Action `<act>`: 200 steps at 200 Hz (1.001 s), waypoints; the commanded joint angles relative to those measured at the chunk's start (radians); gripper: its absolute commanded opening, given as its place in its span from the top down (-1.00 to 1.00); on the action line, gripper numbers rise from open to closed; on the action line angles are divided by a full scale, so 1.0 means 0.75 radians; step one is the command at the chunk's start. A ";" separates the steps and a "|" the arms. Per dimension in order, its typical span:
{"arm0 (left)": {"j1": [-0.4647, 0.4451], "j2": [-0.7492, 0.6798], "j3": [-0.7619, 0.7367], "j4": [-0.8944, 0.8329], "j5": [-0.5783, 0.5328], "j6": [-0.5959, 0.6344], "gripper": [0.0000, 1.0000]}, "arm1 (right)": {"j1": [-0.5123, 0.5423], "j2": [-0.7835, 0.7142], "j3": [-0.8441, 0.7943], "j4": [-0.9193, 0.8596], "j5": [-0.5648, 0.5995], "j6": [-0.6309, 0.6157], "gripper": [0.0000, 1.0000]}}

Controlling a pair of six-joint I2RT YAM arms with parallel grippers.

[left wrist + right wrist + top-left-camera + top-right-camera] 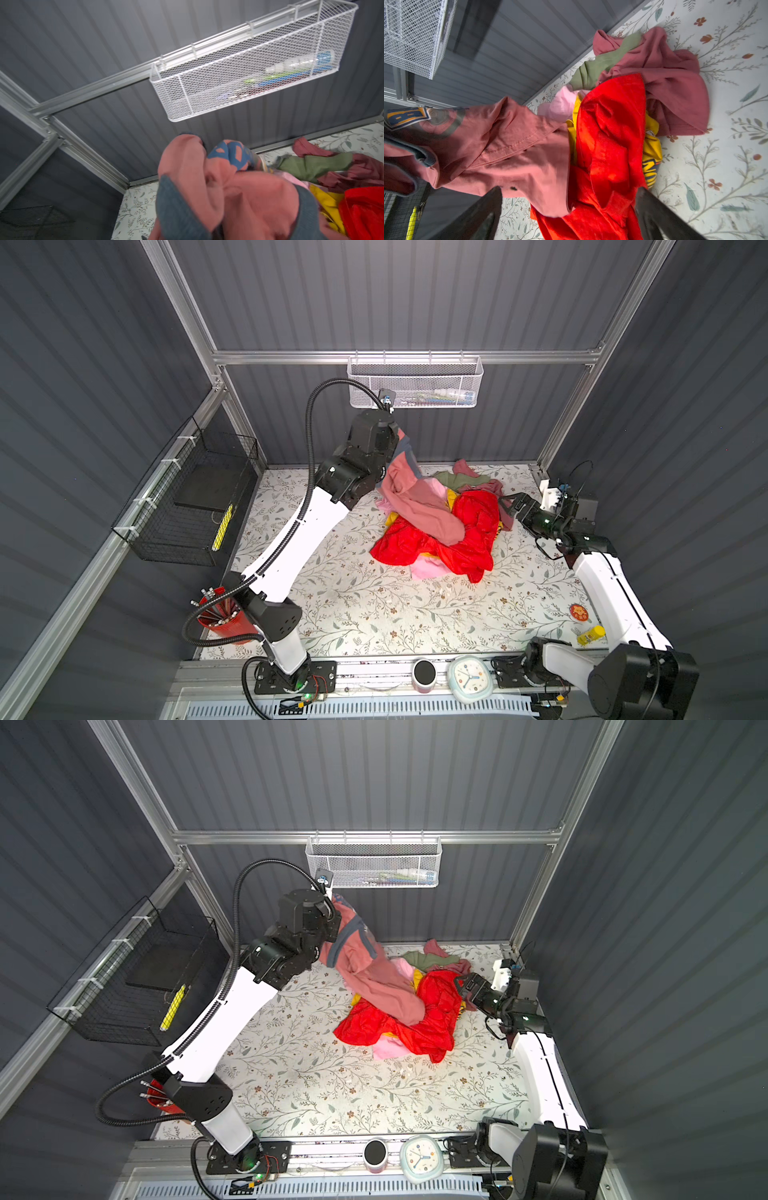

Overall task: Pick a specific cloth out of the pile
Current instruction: 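Carry the sweatshirt with the left gripper beside the pile and lower it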

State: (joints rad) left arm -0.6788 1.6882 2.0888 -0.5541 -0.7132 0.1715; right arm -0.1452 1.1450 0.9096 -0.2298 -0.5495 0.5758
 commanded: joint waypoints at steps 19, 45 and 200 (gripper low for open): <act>0.141 -0.117 -0.015 0.047 -0.075 0.102 1.00 | 0.101 0.071 0.062 0.058 0.042 0.024 -0.98; 0.218 -0.136 -0.038 0.027 -0.042 0.113 1.00 | 0.172 0.106 0.084 0.049 0.096 0.047 -0.98; 0.517 -0.226 -0.482 0.115 0.186 0.136 1.00 | 0.333 0.190 0.156 -0.022 0.267 0.024 -0.98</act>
State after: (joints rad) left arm -0.2993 1.5616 1.7569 -0.5198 -0.6319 0.2790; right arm 0.0948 1.3037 1.0107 -0.2173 -0.3775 0.6159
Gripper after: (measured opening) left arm 0.073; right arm 0.991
